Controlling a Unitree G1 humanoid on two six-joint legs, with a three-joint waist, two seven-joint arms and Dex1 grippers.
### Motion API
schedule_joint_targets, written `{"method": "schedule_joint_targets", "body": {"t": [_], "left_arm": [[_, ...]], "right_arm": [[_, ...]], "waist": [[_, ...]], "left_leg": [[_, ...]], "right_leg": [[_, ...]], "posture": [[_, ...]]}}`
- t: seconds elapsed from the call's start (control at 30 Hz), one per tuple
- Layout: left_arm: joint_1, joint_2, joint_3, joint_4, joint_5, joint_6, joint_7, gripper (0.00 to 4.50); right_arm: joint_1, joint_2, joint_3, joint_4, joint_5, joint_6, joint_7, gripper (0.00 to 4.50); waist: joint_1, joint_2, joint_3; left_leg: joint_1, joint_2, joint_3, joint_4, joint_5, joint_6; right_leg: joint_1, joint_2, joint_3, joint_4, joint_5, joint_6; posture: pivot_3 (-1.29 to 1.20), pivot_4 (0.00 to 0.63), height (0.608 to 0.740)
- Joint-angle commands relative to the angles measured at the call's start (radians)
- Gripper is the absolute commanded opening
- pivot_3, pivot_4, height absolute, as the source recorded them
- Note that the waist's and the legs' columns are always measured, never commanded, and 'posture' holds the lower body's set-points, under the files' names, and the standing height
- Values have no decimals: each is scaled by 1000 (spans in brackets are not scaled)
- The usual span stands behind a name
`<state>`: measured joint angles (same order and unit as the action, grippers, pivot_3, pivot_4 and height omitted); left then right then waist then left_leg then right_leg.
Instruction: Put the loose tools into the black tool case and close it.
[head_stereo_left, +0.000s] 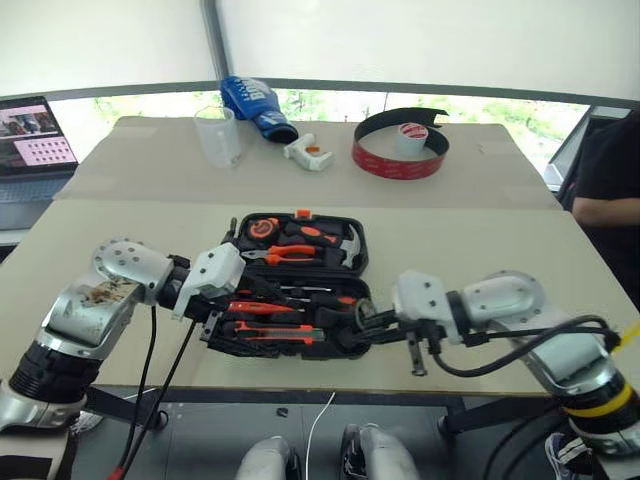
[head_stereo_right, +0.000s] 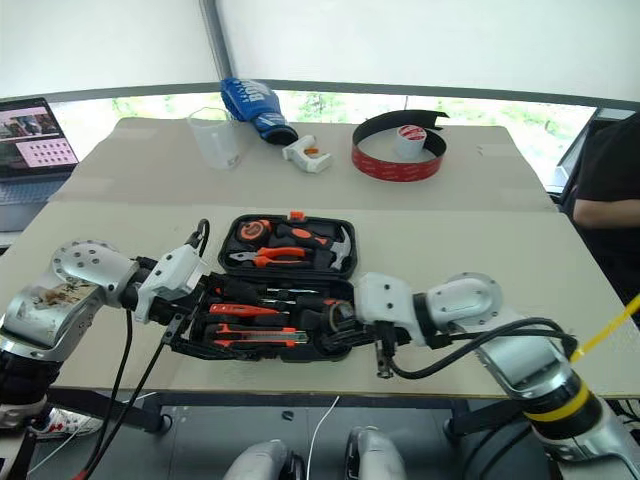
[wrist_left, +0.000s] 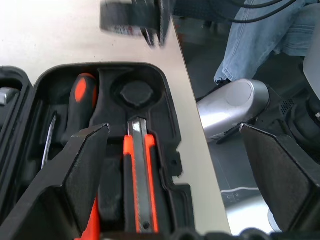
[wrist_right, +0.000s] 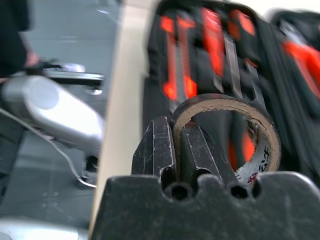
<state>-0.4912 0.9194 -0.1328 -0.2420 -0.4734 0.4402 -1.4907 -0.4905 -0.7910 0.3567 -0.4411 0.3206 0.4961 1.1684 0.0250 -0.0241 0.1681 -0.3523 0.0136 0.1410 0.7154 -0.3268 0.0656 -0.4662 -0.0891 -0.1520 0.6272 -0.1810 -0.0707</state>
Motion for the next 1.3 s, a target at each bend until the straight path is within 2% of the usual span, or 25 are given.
{"method": "schedule_joint_targets", "body": {"t": [0.03,0.17,0.4,0.43,0.47,0.5,0.67,0.83,0.87,0.93,1.07,1.1,1.13,1.23,1.27,1.3], "left_arm": [[2,16,33,-42,-18,9,14,4500],[11,18,42,-54,-22,19,35,4500],[19,16,48,-65,-23,27,54,4500],[18,14,47,-65,-23,26,56,4500],[17,13,46,-63,-22,25,57,4500],[16,11,45,-61,-21,24,58,4500],[16,-2,46,-42,-11,25,87,4500],[81,7,133,58,28,35,214,4500],[105,9,171,102,40,25,250,4242],[137,12,218,155,54,9,293,3776],[192,16,300,291,111,-42,389,2164],[196,15,302,307,124,-56,398,1902],[196,8,294,321,138,-70,406,1429],[182,-13,265,366,173,-113,419,348],[167,-27,244,386,191,-129,428,131],[147,-46,221,406,213,-147,440,131]], "right_arm": [[-26,3,21,25,-42,-29,18,71],[-30,3,42,44,-59,-24,44,71],[-26,16,51,38,-60,-6,65,2470],[-27,20,50,40,-62,-4,59,2691],[-26,23,48,41,-63,-2,57,3161],[-26,23,46,41,-64,-1,56,3282],[-12,-7,-19,22,-25,22,58,3301],[22,-25,-213,36,101,147,0,3301],[39,-28,-253,47,114,154,-16,2289],[67,-33,-296,55,123,154,-37,1805],[138,-7,-317,118,63,87,-116,334],[145,-2,-314,130,53,73,-123,126],[149,3,-303,151,37,47,-128,0],[146,20,-276,208,-6,-17,-136,0],[139,28,-267,238,-22,-43,-138,0],[128,36,-254,275,-45,-76,-142,0]], "waist": [[0,0,0],[-5,0,0],[-11,0,0],[-12,0,0],[-12,0,0],[-12,0,0],[-12,0,0],[-13,0,0],[-13,0,0],[-13,0,0],[-12,0,0],[-12,0,0],[-12,0,0],[-9,0,0],[-9,0,0],[-8,0,0]], "left_leg": [[-1,0,0,1,0,0],[-1,-1,1,1,0,0],[-1,0,1,1,0,0],[0,0,1,1,0,0],[0,0,1,1,0,0],[0,0,1,1,0,0],[0,0,1,1,0,-1],[0,0,1,1,0,-1],[0,0,1,1,0,-1],[0,0,1,0,0,-1],[0,0,1,0,0,-1],[0,0,1,0,0,-1],[0,0,1,0,0,-1],[0,0,2,0,-1,-3],[0,0,2,0,-1,-3],[0,0,2,0,-1,-3]], "right_leg": [[-1,0,0,0,0,0],[-1,0,0,-1,0,0],[-1,0,0,0,0,-1],[0,0,0,1,0,-1],[0,0,0,1,0,-1],[0,0,0,2,0,-1],[-1,0,0,3,0,-1],[-1,0,0,2,0,-1],[-1,0,0,2,0,-1],[-1,0,0,2,0,-1],[-1,-1,0,2,0,-1],[-1,-1,0,2,0,-1],[-1,-1,0,2,0,-1],[-2,-2,0,2,0,0],[-2,-2,0,2,0,0],[-2,-2,0,2,0,0]], "posture": [[0,150,727],[0,150,727],[0,150,727],[0,150,727],[0,150,727],[0,150,727],[0,150,727],[0,150,727],[0,150,727],[0,150,727],[0,150,727],[0,150,727],[0,150,727],[0,150,727],[0,150,727],[0,150,727]]}}
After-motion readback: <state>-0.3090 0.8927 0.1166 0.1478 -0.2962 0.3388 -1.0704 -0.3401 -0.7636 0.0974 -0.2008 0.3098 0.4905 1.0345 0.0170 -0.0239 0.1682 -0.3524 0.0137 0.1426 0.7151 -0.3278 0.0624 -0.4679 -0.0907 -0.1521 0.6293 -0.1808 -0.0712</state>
